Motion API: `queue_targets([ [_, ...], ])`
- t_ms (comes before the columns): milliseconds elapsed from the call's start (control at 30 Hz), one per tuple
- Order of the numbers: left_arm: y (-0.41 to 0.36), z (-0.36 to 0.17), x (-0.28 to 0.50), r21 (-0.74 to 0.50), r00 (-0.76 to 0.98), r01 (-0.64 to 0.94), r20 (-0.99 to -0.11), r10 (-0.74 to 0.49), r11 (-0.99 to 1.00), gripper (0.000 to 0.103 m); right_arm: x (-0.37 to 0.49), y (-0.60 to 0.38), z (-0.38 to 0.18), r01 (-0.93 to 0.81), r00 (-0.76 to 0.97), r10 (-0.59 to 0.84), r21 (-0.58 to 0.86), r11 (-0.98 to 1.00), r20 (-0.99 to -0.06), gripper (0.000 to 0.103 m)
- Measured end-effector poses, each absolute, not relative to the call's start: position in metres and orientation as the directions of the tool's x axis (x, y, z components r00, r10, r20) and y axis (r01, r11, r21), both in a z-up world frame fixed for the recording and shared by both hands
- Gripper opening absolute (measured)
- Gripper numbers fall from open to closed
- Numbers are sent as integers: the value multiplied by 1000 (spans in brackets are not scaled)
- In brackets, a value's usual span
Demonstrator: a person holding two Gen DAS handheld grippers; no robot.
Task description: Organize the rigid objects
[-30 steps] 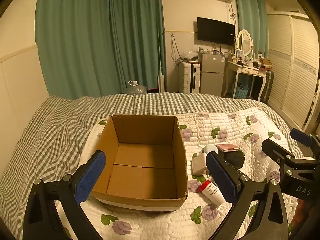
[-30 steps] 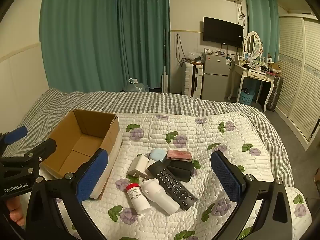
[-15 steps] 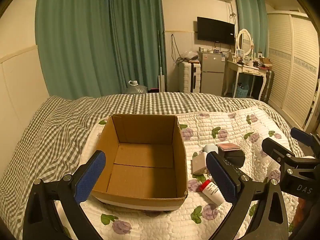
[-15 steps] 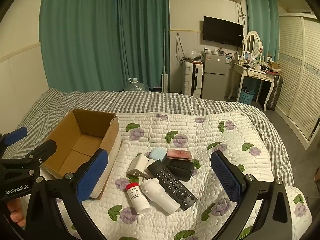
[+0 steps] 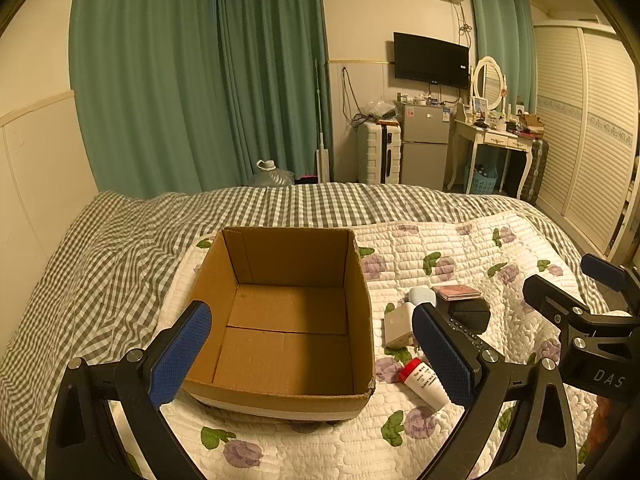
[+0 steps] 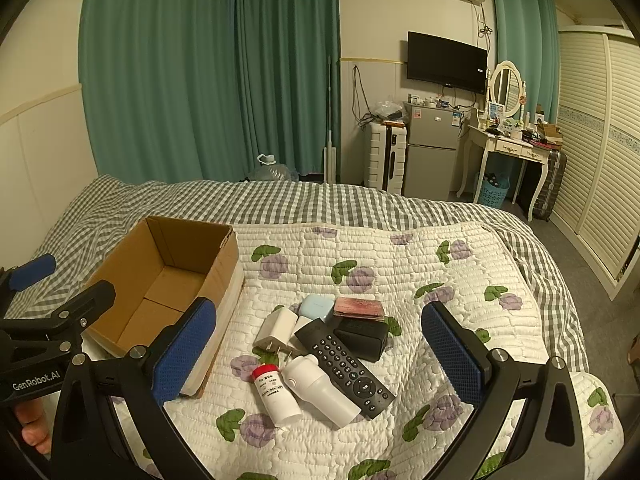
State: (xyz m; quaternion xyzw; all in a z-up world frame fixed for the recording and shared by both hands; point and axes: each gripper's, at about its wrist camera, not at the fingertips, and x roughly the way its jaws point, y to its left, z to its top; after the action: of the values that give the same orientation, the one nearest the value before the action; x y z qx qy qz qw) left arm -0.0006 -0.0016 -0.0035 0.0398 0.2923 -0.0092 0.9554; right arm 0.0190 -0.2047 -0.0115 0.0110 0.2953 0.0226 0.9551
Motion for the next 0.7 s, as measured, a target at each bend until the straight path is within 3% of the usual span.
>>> queue_targets([
  [700,-2,-7,-1,73,825,38,-565,10,997,102,20,-203,-15,-39,822,52,34,999,-567,103],
])
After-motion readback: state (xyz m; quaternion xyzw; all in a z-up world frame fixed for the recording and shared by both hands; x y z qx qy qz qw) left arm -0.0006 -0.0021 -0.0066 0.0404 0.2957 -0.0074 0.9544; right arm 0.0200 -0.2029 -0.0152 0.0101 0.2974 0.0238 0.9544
